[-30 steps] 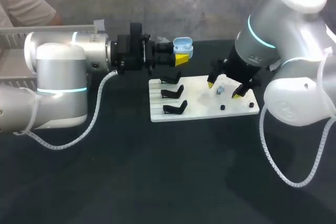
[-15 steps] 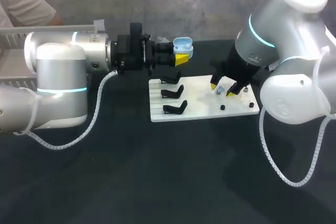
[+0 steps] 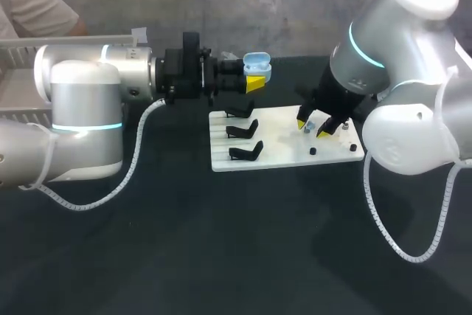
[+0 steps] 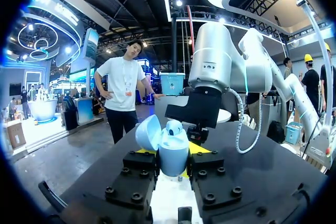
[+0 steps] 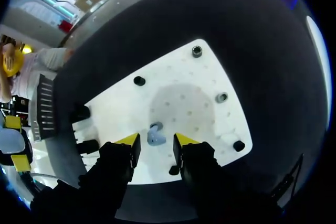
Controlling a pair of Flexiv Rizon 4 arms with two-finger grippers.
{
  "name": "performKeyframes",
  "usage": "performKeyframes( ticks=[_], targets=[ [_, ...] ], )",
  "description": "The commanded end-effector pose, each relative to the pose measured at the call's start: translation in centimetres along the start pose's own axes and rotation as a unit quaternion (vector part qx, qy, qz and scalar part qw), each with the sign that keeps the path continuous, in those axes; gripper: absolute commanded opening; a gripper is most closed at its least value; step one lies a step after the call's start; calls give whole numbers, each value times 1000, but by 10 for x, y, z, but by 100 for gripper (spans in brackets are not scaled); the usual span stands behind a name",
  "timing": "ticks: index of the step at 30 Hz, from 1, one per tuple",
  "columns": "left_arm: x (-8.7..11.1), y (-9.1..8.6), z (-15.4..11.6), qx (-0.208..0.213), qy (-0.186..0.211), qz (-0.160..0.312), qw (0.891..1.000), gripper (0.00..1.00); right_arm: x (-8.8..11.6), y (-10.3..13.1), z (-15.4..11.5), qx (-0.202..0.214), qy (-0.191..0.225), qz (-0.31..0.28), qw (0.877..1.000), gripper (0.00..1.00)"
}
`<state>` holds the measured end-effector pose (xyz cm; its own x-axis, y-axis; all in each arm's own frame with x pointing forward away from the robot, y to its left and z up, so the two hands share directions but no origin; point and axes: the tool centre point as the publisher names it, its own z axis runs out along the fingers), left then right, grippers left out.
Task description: Pick up each earbud case from the left stands, insert the matching earbuds, close the lid, and place the case in the box.
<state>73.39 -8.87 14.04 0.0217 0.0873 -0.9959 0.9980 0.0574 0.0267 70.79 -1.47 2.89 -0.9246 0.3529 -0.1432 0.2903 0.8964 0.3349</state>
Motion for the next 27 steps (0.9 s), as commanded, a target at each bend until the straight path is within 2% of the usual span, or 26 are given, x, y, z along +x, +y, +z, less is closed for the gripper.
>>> performKeyframes(
  ticks=[1,21,22,25,27],
  targets=[
    [1,-2,0,-3,-2,2,1000,0,-2,1,2,0,2,1,1000,38],
    [1,-2,0,-3,-2,2,1000,0,-4,2,4,0,3,2,1000,21],
    [1,-2,0,-3,-2,2,1000,0,-4,2,5,0,4,2,1000,18],
    [1,-2,0,-3,-2,2,1000,0,-4,2,5,0,4,2,1000,0],
    [1,-2,0,-3,-2,2,1000,0,-4,2,5,0,4,3,1000,0]
  ],
)
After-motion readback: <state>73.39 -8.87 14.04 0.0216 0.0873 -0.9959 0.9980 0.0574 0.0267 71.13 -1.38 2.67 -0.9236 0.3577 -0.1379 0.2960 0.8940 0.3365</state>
